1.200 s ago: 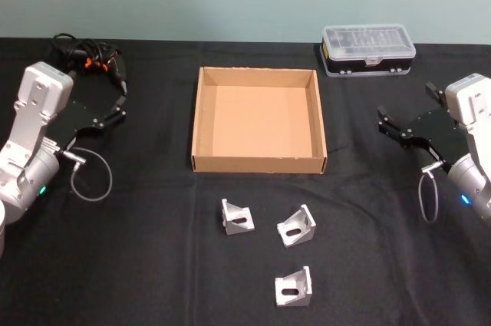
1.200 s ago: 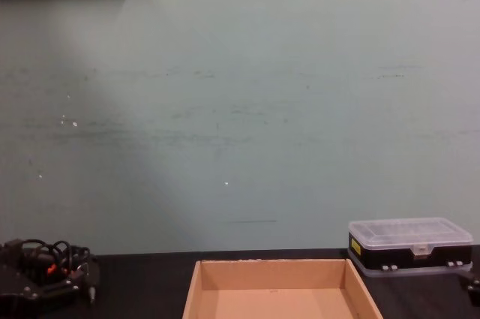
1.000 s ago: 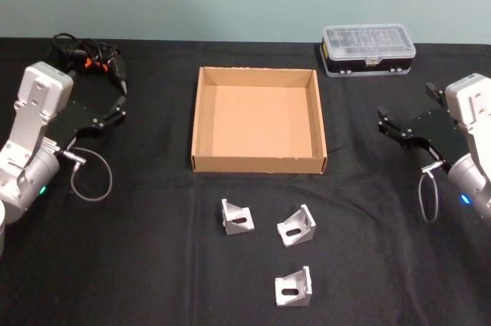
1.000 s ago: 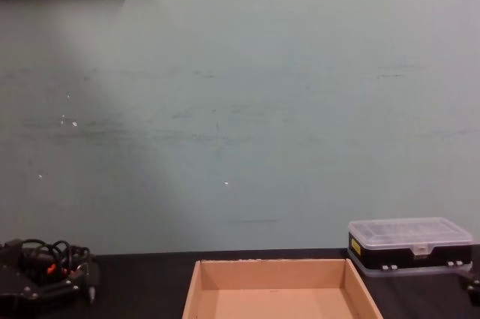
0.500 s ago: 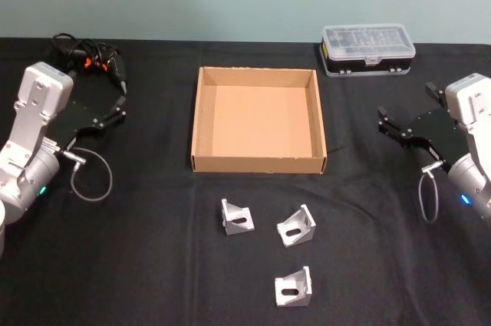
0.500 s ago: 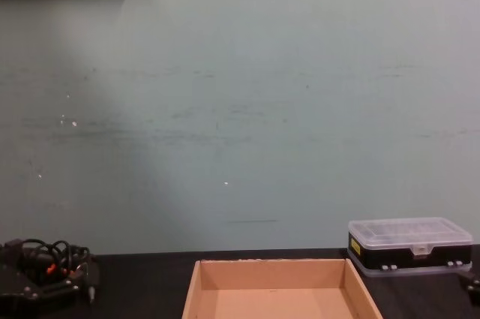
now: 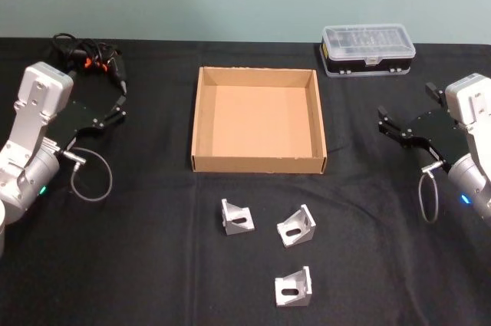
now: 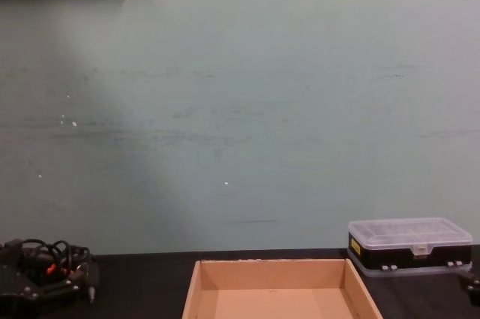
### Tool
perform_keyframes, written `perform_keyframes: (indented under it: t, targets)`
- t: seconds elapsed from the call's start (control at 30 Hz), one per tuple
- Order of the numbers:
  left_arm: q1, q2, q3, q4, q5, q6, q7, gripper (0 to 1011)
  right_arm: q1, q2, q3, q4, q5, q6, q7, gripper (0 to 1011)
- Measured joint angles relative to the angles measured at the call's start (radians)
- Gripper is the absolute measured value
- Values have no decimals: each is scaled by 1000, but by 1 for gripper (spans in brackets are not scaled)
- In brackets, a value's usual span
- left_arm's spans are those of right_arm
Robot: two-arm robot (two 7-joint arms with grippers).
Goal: Use one hand to pick up the angle iron from the table and place it into the box.
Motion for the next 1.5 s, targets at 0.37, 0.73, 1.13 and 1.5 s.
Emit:
perform_keyframes:
  t: [0.37, 0.73, 1.13, 1.5]
  targets:
    - [0, 0, 0, 0, 0, 0, 0, 1000, 0, 0, 0, 0, 0, 0, 0, 1003]
    - [0, 0, 0, 0, 0, 0, 0, 1000, 0, 0, 0, 0, 0, 0, 0, 1003]
    - [0, 0, 0, 0, 0, 0, 0, 1000, -5, 3, 14, -1, -2, -11, 36, 1002]
    - [0, 0, 0, 0, 0, 0, 0, 1000, -45, 70, 62, -106, 41, -19, 152, 1003]
